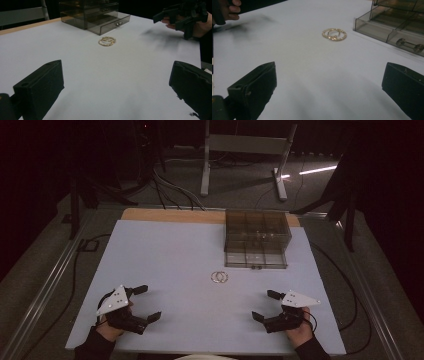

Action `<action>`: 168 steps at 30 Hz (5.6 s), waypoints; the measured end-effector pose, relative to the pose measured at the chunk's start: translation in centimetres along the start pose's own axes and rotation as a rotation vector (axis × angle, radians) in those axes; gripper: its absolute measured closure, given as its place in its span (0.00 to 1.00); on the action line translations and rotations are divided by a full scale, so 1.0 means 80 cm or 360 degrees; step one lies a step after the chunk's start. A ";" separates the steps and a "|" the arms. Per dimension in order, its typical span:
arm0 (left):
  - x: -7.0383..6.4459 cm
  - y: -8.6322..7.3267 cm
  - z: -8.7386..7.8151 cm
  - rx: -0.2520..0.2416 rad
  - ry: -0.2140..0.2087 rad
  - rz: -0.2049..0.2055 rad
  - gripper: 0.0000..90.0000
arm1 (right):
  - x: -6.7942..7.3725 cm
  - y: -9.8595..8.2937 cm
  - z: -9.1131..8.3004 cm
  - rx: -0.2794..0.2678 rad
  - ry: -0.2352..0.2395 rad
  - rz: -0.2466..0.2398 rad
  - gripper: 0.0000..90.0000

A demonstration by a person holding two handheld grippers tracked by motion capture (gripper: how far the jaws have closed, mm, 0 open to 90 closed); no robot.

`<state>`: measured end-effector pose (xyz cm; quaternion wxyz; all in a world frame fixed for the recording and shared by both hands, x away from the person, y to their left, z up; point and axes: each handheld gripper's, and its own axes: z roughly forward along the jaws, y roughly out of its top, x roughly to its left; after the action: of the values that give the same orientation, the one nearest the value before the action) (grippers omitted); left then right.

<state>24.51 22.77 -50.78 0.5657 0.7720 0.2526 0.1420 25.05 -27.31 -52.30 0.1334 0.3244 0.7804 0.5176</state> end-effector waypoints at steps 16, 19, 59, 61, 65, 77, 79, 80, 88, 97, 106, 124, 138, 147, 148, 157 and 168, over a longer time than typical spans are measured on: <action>-0.001 0.000 0.003 0.0009 -0.0016 0.0002 0.01 | 0.007 0.007 0.003 0.0060 0.0011 0.0002 0.00; -0.003 0.001 0.003 0.0011 -0.0019 0.0001 0.01 | 0.010 0.013 0.001 0.0051 -0.0002 0.0005 0.00; -0.002 0.004 0.006 0.0003 -0.0056 -0.0022 0.01 | 0.014 0.098 0.028 0.0016 -0.0027 -0.0020 0.00; -0.002 0.005 0.006 -0.0003 -0.0055 -0.0026 0.01 | 0.014 0.100 0.030 0.0020 -0.0025 -0.0026 0.00; -0.002 0.005 0.006 -0.0002 -0.0050 -0.0023 0.01 | 0.012 0.109 0.038 -0.0003 -0.0063 -0.0020 0.00; -0.002 0.004 0.006 0.0001 -0.0055 -0.0021 0.01 | 0.008 0.126 0.060 -0.0025 -0.0053 0.0029 0.00; -0.002 0.004 0.006 -0.0003 -0.0057 -0.0030 0.01 | 0.008 0.128 0.066 -0.0027 -0.0059 0.0029 0.00; -0.002 0.004 0.006 -0.0001 -0.0055 -0.0027 0.01 | 0.008 0.129 0.068 -0.0026 -0.0067 0.0029 0.00; -0.003 0.004 0.007 0.0002 -0.0060 -0.0018 0.01 | 0.009 0.132 0.095 0.0039 -0.0123 0.0055 0.00; -0.004 0.004 0.006 -0.0005 -0.0061 -0.0025 0.01 | 0.006 0.124 0.124 0.0143 -0.0161 0.0092 0.08; -0.004 0.004 0.008 -0.0001 -0.0068 -0.0023 0.01 | -0.003 0.111 0.143 0.0245 -0.0222 0.0174 0.30; -0.006 0.004 0.009 0.0009 -0.0075 -0.0008 0.01 | -0.016 0.087 0.178 0.0430 -0.0370 0.0222 0.69; -0.006 0.004 0.011 0.0024 -0.0079 0.0007 0.01 | -0.011 0.085 0.193 0.0490 -0.0445 0.0153 0.86; -0.005 0.003 0.011 0.0025 -0.0074 -0.0002 0.01 | -0.011 0.085 0.193 0.0492 -0.0482 0.0129 0.95; -0.006 0.003 0.011 0.0031 -0.0074 0.0001 0.01 | -0.010 0.085 0.193 0.0493 -0.0484 0.0125 0.96; -0.005 0.004 0.010 0.0015 -0.0079 0.0000 0.01 | 0.000 0.090 0.188 0.0459 -0.0474 0.0051 0.96; -0.005 0.004 0.011 0.0021 -0.0082 -0.0002 0.01 | 0.003 0.107 0.173 0.0412 -0.0444 0.0055 0.96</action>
<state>24.70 21.78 -50.76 0.5671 0.7789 0.2394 0.1201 35.60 -14.98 -50.54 0.1887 0.4209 0.8087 0.3651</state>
